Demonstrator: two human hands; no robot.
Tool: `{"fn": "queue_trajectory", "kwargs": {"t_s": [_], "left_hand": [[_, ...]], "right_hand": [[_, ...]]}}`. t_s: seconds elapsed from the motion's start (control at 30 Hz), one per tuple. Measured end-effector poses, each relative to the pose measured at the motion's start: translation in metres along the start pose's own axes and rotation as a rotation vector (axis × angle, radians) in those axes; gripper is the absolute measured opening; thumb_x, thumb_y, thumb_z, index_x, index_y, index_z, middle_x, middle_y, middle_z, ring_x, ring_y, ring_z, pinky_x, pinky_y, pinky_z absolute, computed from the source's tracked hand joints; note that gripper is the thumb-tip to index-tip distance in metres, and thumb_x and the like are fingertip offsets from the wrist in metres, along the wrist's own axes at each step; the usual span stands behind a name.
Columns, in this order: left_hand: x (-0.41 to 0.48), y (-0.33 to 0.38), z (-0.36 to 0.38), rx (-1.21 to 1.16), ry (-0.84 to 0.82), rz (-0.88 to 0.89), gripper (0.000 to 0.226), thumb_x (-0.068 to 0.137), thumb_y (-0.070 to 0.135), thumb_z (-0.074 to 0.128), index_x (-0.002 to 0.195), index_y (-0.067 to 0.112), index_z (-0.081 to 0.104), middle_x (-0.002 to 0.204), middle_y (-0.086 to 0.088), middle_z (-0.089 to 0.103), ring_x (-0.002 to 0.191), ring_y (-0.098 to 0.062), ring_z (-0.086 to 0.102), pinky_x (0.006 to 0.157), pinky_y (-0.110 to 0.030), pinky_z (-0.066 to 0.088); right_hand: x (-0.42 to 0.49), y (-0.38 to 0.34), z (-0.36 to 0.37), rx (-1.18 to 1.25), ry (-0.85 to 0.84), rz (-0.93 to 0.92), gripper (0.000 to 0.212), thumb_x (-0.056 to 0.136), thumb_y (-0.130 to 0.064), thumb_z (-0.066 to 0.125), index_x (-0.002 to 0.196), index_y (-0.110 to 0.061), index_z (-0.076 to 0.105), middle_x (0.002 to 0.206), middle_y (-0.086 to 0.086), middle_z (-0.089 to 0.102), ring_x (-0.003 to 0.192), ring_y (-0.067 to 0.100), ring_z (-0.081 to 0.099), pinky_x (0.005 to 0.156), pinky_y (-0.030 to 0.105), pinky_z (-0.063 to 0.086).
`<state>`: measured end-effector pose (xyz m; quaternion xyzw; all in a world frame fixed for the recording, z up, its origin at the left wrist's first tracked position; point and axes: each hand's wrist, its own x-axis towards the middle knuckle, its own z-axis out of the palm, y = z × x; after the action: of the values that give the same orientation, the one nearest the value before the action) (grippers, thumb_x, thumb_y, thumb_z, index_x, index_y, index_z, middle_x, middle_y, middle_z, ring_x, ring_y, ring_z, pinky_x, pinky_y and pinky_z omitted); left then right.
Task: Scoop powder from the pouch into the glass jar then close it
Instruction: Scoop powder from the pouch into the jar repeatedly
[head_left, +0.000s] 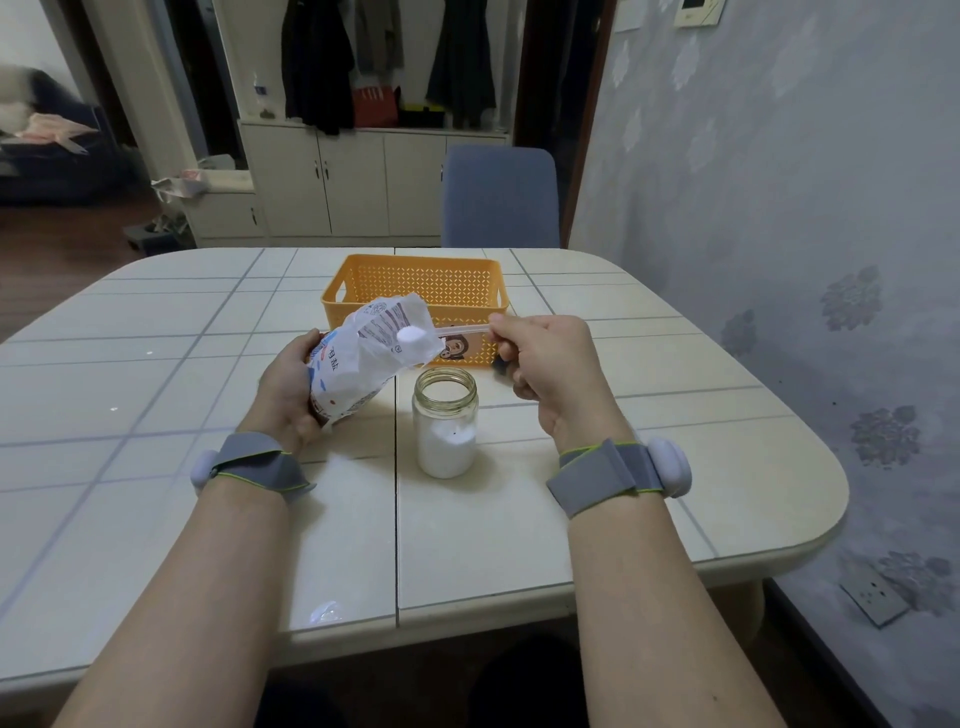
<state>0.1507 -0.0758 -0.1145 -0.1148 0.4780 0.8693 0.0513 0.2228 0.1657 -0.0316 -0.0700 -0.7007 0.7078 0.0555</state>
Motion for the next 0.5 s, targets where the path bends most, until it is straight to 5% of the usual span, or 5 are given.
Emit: {"fn": "queue_trajectory", "kwargs": {"t_s": [0.2, 0.5], "left_hand": [[0.004, 0.001, -0.004, 0.011, 0.050, 0.006, 0.037, 0.102, 0.044, 0.045, 0.126, 0.023, 0.065, 0.097, -0.001, 0.072, 0.064, -0.021, 0.071, 0.048, -0.027, 0.055], [0.004, 0.003, -0.004, -0.007, 0.079, -0.012, 0.032, 0.102, 0.047, 0.044, 0.115, 0.027, 0.065, 0.082, 0.002, 0.071, 0.056, -0.019, 0.070, 0.046, -0.025, 0.054]], "right_hand": [[-0.007, 0.001, -0.018, 0.014, 0.038, -0.012, 0.021, 0.094, -0.014, 0.067, 0.076, -0.005, 0.066, 0.055, 0.000, 0.048, 0.033, 0.005, 0.036, 0.040, 0.018, 0.026], [-0.011, 0.011, -0.031, -0.027, 0.026, -0.026, 0.021, 0.095, -0.013, 0.066, 0.080, 0.001, 0.068, 0.047, -0.005, 0.051, 0.038, 0.010, 0.035, 0.037, 0.018, 0.026]]}}
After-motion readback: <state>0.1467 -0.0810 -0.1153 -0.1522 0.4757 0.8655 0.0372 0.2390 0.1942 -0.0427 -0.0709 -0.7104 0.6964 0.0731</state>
